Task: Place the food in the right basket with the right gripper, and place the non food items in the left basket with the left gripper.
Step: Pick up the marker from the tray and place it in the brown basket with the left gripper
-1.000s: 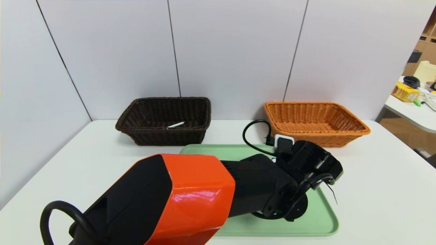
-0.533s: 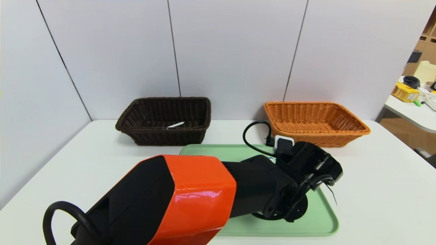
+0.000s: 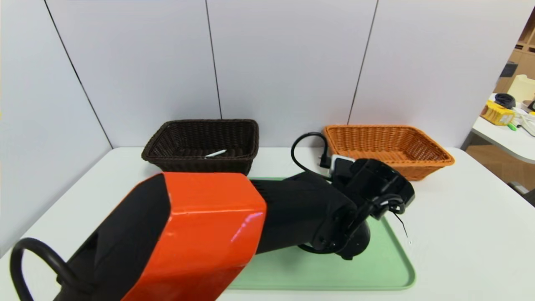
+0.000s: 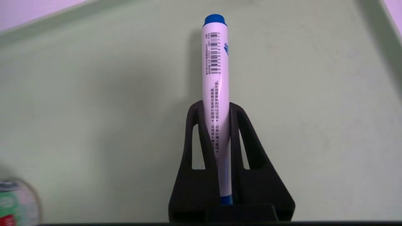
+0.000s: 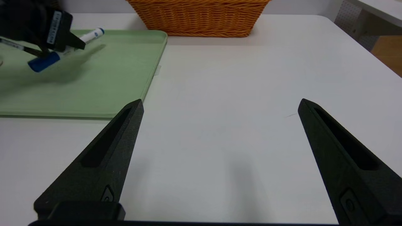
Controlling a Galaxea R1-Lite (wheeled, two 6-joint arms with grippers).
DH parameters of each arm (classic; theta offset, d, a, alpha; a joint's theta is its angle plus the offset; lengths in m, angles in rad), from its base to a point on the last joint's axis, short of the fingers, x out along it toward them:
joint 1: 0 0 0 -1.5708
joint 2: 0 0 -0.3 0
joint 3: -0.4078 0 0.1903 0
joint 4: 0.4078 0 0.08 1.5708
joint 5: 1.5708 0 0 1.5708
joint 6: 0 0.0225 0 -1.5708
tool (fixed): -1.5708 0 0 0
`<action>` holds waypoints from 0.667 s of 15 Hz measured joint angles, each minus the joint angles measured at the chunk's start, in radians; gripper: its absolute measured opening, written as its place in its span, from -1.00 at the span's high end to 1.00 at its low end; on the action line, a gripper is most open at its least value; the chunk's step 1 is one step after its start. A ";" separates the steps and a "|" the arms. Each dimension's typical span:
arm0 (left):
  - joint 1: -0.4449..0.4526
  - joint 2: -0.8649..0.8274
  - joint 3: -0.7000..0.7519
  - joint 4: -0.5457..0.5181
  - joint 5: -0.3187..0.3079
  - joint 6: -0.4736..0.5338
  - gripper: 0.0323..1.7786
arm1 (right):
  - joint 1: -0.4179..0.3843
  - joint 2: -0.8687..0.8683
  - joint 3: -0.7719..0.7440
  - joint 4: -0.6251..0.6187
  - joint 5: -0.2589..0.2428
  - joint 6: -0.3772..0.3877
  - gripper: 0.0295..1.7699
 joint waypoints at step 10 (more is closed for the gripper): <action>0.253 -0.243 0.009 0.153 -0.002 0.426 0.86 | 0.000 0.000 0.000 0.000 0.000 0.000 -0.92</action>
